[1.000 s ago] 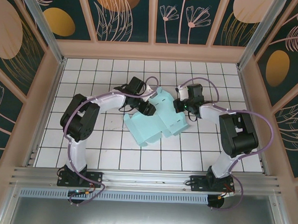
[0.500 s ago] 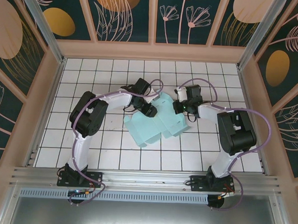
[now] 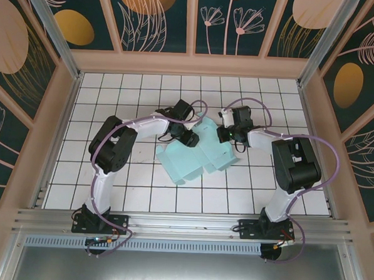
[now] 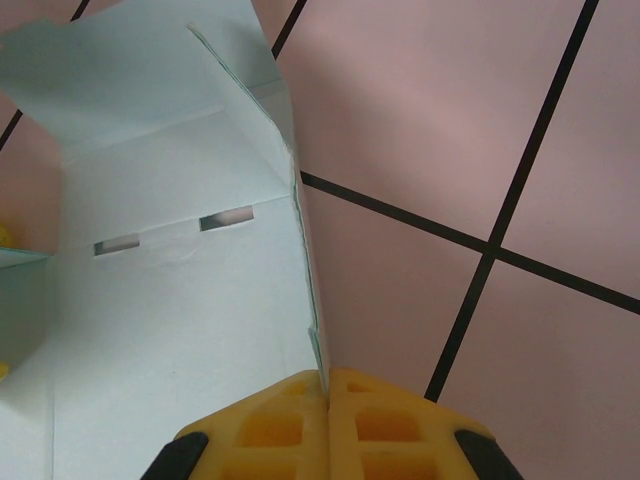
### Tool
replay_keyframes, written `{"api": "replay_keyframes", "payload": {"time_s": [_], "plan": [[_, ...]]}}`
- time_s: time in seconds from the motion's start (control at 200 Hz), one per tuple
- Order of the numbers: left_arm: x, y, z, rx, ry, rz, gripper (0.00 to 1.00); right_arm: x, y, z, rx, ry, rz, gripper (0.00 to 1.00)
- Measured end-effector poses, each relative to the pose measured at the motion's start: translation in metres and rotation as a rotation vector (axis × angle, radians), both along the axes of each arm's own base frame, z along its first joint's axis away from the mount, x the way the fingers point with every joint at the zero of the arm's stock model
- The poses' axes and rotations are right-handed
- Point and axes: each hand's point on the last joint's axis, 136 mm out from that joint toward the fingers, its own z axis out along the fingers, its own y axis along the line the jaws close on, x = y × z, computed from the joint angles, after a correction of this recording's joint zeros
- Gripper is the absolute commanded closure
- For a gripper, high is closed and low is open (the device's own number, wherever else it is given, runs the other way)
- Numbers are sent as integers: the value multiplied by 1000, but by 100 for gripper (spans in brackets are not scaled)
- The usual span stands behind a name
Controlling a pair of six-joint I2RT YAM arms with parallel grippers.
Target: Fold the paper box
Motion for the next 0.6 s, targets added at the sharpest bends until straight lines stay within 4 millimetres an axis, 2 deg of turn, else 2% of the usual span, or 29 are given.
{"api": "replay_keyframes", "payload": {"time_s": [0.075, 0.255, 0.405, 0.601], "plan": [[2, -2, 6, -16, 7, 32, 34, 0, 0, 0, -2, -1, -2, 100], [7, -8, 19, -42, 0, 73, 27, 1, -1, 0, -1, 0, -8, 100], [7, -9, 22, -47, 1, 89, 13, 1, -1, 0, 2, 2, -9, 100], [9, -10, 24, -50, -6, 112, 10, 1, 0, 0, 9, 8, -19, 100]]}}
